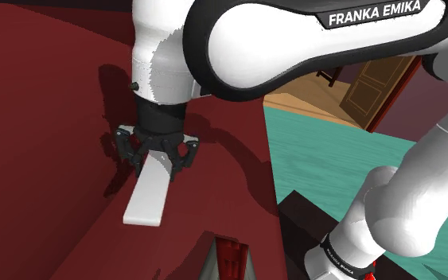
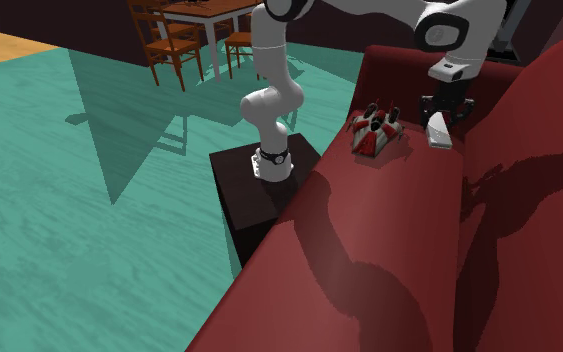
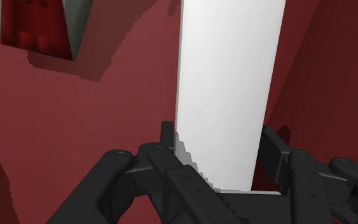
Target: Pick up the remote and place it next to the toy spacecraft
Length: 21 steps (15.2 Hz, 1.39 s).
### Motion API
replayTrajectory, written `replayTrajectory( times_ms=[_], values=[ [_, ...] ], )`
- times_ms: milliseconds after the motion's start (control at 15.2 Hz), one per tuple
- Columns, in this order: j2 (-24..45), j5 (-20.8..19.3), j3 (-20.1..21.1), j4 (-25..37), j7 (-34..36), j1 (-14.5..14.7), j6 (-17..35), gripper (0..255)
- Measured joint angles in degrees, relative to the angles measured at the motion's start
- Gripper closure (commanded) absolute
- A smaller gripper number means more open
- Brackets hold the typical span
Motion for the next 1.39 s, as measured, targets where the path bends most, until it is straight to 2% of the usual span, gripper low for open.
replayTrajectory(
  times_ms=[396,1386],
  values=[
    [8.7,-5.73,4.7,8.25,10.7,4.02,-0.99,255],
    [12.95,-8.99,4.68,1.01,13.43,4.96,9.55,255]
  ],
)
